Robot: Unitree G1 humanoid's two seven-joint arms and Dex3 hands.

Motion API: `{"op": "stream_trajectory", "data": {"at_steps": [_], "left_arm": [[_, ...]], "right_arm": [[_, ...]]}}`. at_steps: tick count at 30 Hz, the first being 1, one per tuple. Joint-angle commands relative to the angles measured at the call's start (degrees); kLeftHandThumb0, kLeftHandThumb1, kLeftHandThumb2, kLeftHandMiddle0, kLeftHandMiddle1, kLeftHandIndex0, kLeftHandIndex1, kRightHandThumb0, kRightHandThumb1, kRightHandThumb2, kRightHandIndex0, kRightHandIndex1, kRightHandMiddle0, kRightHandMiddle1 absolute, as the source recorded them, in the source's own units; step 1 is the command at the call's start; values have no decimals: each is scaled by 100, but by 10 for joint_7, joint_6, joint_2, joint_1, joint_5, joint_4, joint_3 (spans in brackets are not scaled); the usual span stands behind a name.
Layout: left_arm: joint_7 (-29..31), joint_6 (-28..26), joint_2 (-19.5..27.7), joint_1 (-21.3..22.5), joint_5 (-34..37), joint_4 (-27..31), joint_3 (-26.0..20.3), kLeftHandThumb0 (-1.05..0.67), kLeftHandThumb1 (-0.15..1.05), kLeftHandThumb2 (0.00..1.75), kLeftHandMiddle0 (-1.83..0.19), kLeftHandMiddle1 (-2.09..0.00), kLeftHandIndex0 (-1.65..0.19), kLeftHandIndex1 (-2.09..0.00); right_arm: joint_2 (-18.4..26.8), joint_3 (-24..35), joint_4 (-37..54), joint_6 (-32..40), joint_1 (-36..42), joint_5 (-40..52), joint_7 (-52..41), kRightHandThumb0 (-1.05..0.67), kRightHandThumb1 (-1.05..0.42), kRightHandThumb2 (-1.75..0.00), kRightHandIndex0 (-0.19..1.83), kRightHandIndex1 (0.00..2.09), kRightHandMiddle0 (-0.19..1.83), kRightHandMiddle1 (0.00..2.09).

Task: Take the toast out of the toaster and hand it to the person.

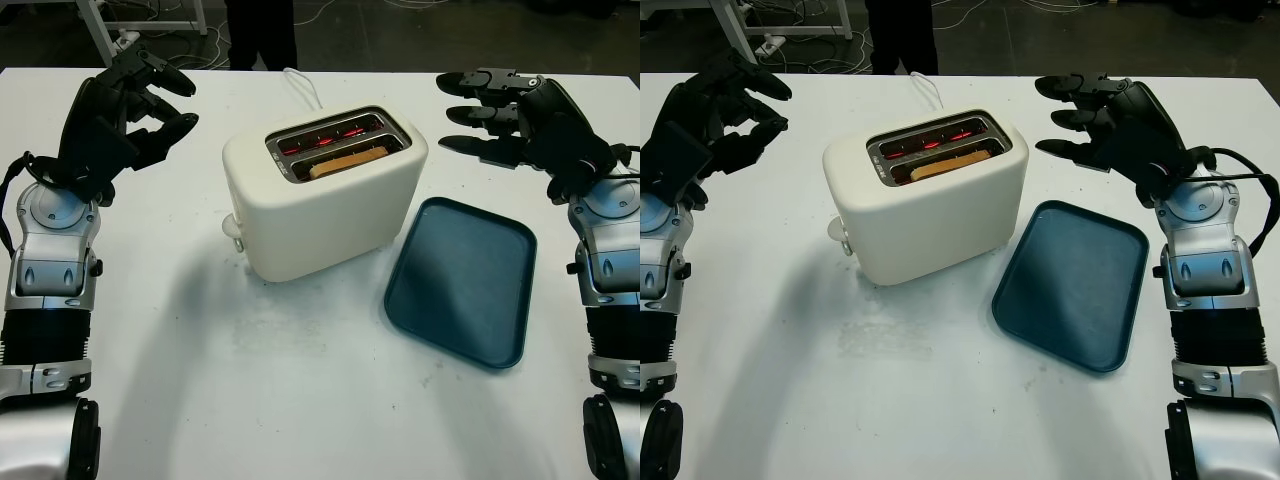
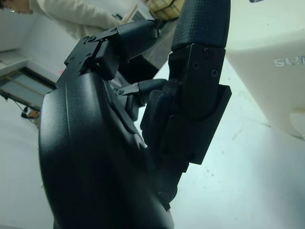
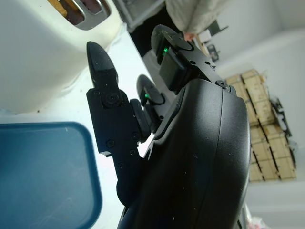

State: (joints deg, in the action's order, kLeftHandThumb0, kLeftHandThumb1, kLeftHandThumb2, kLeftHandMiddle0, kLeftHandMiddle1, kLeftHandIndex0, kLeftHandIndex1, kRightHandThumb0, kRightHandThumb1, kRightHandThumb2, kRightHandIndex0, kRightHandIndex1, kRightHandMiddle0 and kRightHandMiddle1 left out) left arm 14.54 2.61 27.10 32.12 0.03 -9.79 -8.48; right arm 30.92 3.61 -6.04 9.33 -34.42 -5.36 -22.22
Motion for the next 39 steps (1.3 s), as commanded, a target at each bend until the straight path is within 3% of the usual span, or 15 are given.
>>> {"op": "stream_trajectory", "data": {"at_steps": [1, 39], "left_arm": [[-2, 0, -4, 3, 8, -1, -5, -105, 92, 21, -29, -148, -32, -137], [-9, 5, -2, 0, 4, -2, -2, -105, 92, 22, -29, -149, -32, -137]], "right_arm": [[-3, 0, 10, 6, -5, 2, 5, -35, -88, 0, 64, 0, 59, 0], [-4, -1, 10, 1, -7, 5, 2, -32, -87, 0, 64, 0, 59, 0]]}}
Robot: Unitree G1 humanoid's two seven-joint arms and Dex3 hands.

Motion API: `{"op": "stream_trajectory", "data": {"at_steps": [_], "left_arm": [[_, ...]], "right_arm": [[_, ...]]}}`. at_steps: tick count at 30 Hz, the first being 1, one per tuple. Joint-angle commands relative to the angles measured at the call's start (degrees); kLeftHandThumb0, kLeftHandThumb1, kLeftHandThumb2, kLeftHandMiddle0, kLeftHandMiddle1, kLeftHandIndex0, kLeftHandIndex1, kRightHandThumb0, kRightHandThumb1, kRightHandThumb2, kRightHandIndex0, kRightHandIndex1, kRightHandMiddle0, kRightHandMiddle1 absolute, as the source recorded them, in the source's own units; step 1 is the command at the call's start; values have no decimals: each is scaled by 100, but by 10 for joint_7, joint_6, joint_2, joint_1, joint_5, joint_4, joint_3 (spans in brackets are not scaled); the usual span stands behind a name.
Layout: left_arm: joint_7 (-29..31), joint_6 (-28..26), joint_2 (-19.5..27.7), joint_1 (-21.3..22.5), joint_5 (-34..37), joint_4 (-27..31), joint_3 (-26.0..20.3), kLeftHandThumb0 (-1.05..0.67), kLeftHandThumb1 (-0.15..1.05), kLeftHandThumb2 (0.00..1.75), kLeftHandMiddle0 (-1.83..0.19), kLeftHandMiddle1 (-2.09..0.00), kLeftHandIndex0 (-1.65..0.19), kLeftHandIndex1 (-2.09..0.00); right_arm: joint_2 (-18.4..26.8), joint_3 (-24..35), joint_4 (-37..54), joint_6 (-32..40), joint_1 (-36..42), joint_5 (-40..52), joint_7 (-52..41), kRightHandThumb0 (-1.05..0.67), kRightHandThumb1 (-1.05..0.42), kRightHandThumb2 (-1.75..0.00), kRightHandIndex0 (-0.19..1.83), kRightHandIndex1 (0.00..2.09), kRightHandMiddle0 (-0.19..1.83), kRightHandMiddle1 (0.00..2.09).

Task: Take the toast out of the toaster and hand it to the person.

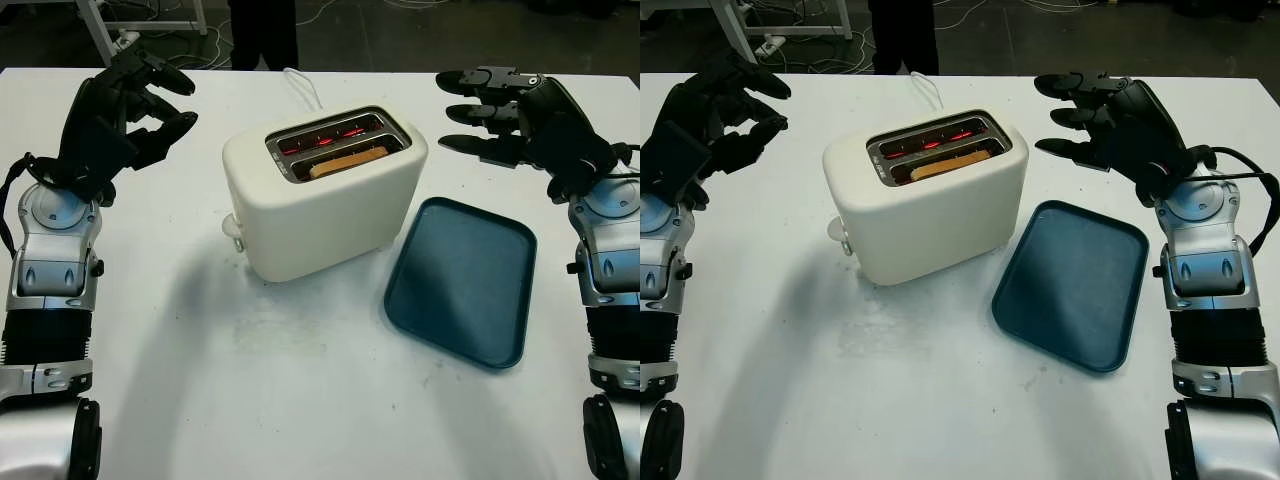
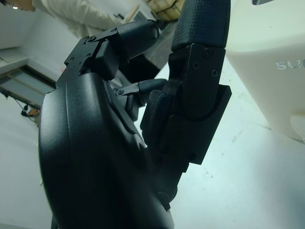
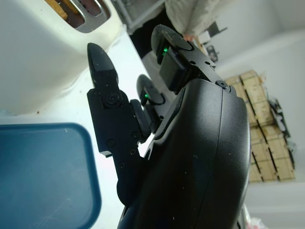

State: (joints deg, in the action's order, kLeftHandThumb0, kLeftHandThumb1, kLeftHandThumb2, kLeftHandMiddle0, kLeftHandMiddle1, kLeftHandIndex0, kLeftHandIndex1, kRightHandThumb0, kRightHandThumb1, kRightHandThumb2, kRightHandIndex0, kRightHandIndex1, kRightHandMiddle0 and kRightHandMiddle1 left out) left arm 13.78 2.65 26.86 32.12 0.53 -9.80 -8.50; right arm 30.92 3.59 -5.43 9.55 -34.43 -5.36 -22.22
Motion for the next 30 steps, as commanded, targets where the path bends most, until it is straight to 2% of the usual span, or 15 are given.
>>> {"op": "stream_trajectory", "data": {"at_steps": [1, 30], "left_arm": [[-2, 5, 0, 0, -1, -2, -2, -105, 92, 22, -29, -149, -32, -137], [-2, 11, 2, 0, -2, -4, -2, -105, 92, 23, -28, -150, -30, -139]], "right_arm": [[-4, -1, 5, -1, -7, 5, 2, -33, -87, 0, 64, 0, 59, 0], [-1, -3, 8, 0, -7, 2, 0, -33, -88, 0, 63, 1, 59, 1]]}}
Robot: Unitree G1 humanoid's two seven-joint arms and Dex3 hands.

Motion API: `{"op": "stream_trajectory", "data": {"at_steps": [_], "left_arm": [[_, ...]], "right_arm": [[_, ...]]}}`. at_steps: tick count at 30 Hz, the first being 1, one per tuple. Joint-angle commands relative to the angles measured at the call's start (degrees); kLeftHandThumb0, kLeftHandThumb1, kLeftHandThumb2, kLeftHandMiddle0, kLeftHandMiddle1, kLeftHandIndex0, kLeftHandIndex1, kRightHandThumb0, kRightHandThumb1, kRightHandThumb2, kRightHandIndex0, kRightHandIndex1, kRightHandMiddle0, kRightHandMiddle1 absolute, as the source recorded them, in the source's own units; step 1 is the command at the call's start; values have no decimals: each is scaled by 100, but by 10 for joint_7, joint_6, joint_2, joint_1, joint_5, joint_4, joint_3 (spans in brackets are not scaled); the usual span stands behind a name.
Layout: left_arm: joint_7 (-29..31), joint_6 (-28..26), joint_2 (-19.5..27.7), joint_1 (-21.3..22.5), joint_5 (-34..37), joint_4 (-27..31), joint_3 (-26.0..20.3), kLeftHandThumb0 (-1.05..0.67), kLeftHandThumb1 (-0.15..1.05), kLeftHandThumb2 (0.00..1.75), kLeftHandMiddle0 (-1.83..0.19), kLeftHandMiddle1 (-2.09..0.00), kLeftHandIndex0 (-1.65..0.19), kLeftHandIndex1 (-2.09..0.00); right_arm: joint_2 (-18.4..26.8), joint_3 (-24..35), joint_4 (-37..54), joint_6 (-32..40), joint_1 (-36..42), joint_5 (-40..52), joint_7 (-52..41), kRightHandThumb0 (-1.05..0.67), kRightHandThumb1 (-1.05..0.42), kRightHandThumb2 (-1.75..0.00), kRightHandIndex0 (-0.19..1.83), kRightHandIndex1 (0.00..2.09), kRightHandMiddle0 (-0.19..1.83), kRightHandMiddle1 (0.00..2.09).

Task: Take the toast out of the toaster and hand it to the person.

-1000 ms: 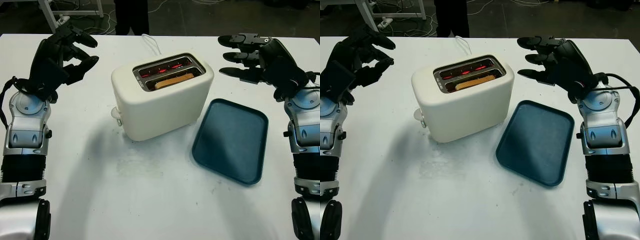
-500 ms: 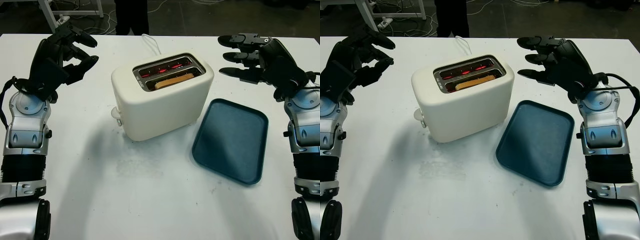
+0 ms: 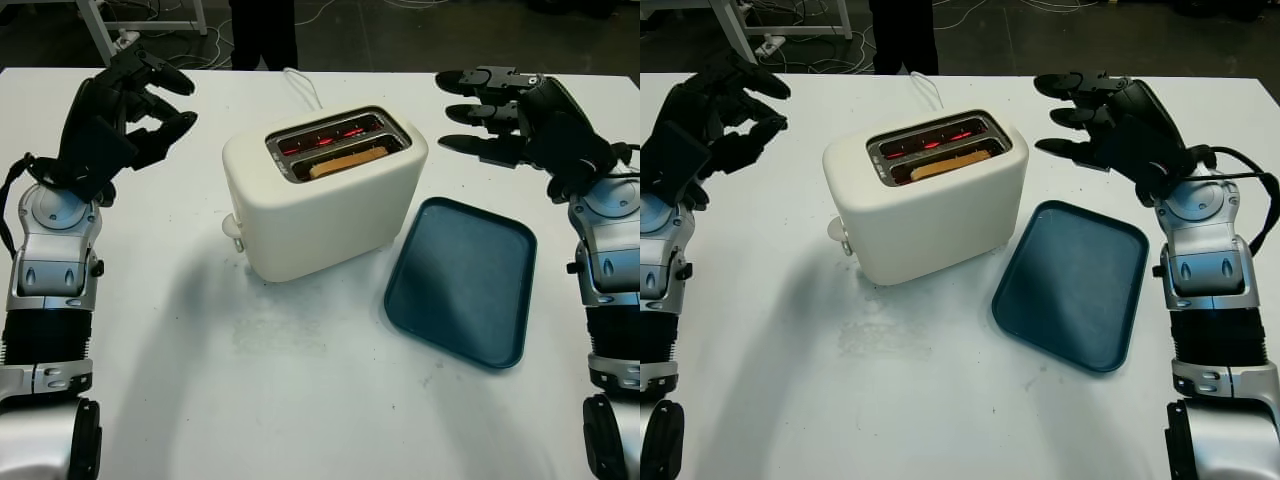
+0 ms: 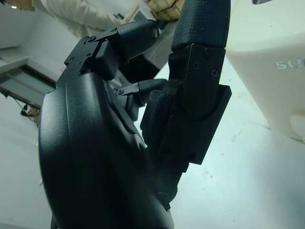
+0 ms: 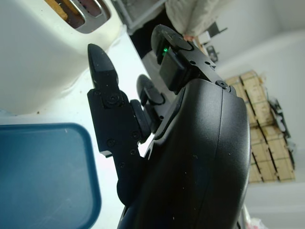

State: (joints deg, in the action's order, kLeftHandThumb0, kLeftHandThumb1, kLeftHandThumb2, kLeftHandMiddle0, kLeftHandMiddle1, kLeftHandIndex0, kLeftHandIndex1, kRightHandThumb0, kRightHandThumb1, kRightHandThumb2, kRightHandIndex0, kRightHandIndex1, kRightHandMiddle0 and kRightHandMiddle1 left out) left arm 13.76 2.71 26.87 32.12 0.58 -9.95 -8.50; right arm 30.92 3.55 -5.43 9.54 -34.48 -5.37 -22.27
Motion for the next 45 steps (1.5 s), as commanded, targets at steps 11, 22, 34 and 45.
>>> {"op": "stream_trajectory", "data": {"at_steps": [11, 22, 34, 45], "left_arm": [[0, 6, -1, 1, 5, -2, -5, -105, 92, 20, -29, -148, -31, -137], [-4, 19, 1, 3, -1, -12, -5, -105, 92, 22, -30, -148, -31, -137], [-1, 22, 3, 6, -1, -17, -5, -105, 92, 22, -30, -147, -32, -136], [-1, 13, 1, 4, 4, -11, -6, -105, 92, 21, -30, -147, -33, -136]], "right_arm": [[0, -4, 10, 3, -6, -1, 2, -33, -88, 0, 64, 1, 59, 0], [3, -8, 12, 4, -9, -7, 2, -36, -87, 0, 66, 2, 61, 1], [0, -8, 13, 10, -10, -7, 5, -36, -86, 0, 66, 1, 61, 1], [-2, -7, 9, 2, -10, -4, 4, -34, -87, 0, 66, 1, 61, 1]]}}
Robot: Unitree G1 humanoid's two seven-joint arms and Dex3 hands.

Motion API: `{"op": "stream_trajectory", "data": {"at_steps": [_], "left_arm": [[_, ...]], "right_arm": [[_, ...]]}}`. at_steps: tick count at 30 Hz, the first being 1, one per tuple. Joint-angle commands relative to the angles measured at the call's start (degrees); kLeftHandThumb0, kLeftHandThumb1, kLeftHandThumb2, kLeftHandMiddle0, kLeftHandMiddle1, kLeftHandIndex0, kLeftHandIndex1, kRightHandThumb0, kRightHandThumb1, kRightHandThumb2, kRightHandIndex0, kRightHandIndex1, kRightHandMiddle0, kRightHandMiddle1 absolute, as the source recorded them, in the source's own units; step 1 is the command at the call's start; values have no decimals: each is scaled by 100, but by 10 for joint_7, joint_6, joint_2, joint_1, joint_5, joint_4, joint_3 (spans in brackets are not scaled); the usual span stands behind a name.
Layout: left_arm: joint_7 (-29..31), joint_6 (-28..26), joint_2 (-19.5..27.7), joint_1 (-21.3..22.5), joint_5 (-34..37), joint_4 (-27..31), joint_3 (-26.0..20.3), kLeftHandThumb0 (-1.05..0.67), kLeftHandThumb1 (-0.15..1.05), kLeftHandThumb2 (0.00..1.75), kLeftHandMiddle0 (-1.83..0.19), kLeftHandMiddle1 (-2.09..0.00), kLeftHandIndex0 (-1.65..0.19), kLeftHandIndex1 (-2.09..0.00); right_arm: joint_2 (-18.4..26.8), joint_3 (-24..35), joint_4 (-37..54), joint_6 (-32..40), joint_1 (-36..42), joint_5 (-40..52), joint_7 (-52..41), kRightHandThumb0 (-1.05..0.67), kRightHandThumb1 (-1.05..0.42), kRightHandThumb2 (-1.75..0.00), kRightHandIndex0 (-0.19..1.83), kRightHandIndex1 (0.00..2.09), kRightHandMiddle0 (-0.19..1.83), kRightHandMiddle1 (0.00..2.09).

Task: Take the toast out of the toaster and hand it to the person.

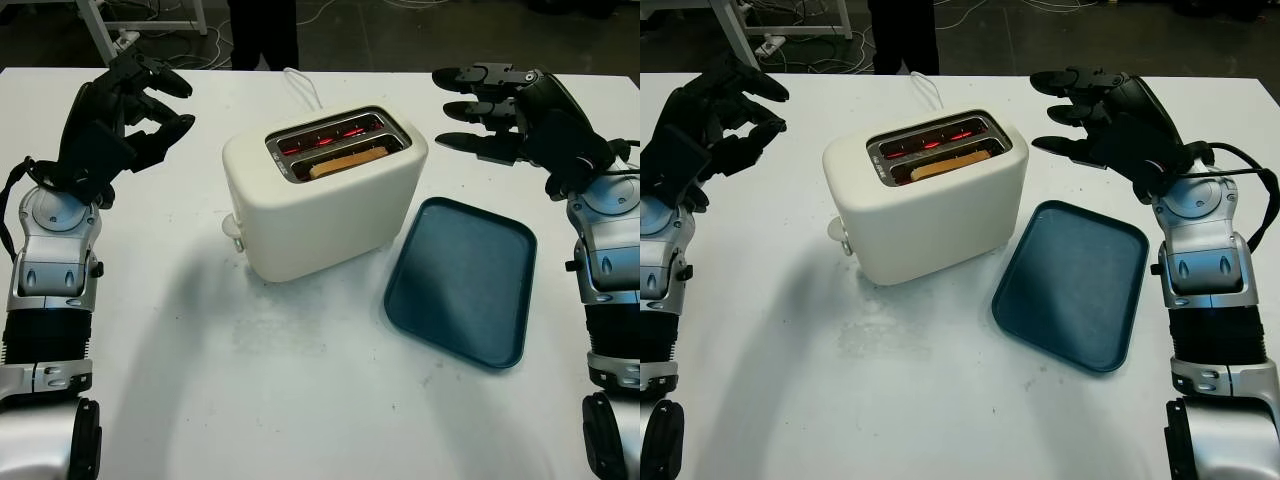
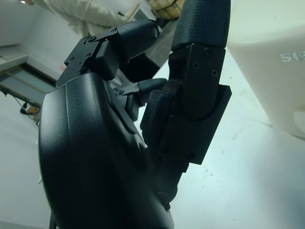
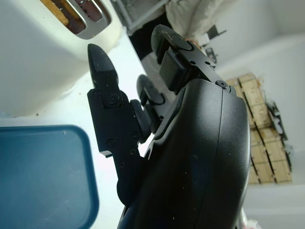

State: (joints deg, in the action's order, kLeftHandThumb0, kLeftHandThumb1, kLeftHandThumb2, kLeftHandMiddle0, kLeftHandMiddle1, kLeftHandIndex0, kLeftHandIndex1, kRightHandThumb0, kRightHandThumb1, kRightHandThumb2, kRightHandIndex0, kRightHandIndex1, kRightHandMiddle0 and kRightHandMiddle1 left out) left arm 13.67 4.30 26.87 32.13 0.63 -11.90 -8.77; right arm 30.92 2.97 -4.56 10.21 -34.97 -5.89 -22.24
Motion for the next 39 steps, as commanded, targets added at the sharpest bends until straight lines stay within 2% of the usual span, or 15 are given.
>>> {"op": "stream_trajectory", "data": {"at_steps": [1, 22, 39], "left_arm": [[0, -3, 1, 4, 3, 9, -3, -105, 92, 21, -30, -147, -33, -136], [0, 9, 0, 2, 4, 3, -5, -105, 92, 21, -30, -147, -32, -135], [-2, 0, 0, -2, 2, 10, -6, -105, 92, 21, -29, -148, -31, -137]], "right_arm": [[-2, -1, 1, -3, -6, 0, 4, -35, -87, 0, 66, 1, 61, 1], [-3, 1, 2, 1, -5, 4, 3, -37, -86, 0, 66, 0, 61, 0], [-3, 1, 4, 2, -4, 3, 5, -31, -87, 0, 64, 0, 59, 0]]}}
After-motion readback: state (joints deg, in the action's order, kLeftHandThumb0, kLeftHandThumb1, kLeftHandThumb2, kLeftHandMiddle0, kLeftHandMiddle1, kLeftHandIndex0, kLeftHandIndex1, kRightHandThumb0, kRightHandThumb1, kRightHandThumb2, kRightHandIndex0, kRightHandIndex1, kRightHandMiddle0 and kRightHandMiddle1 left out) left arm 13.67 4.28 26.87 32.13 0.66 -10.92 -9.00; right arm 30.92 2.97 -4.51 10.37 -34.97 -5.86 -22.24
